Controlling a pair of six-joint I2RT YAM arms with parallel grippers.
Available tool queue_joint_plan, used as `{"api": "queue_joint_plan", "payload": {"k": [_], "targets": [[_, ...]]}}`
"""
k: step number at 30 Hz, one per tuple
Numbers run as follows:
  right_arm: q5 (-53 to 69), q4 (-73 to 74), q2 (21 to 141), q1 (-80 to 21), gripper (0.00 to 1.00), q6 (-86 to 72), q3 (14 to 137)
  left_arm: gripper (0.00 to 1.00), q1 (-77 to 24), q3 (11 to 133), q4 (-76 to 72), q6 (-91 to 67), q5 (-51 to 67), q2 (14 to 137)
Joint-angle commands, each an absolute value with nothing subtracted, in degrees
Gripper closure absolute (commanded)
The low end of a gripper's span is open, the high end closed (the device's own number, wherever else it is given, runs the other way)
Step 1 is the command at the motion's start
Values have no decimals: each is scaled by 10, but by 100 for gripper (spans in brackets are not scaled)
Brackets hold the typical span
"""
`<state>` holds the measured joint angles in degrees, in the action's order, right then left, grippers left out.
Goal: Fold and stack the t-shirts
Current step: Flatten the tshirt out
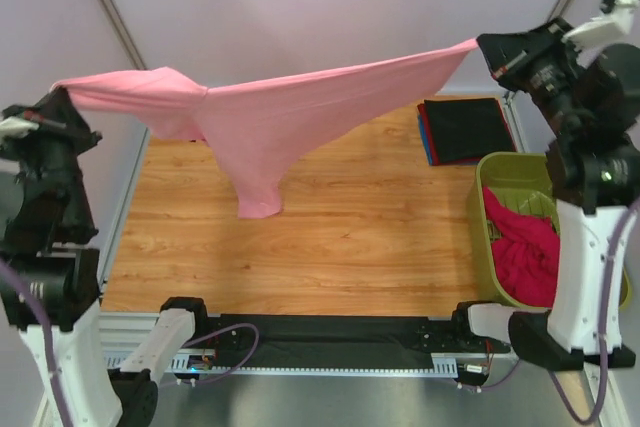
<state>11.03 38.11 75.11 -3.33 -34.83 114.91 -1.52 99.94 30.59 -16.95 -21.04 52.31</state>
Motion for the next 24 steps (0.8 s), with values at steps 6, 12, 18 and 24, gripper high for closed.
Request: {"api": "queue_joint_plan", "payload": {"k": [6,12,18,24], "targets": [[106,507,591,-33,100,-374,1119,100,-13,1010,359,-214,-276,404],[66,523,561,-32,100,-381,1147,100,-13,1125,387,-151,-274,452],[15,474,602,-33,100,-374,1122,100,-13,1130,326,-81,-246,512],[-9,205,629,-33,100,-386,822,100,-13,928,213,-91,-216,578]]}}
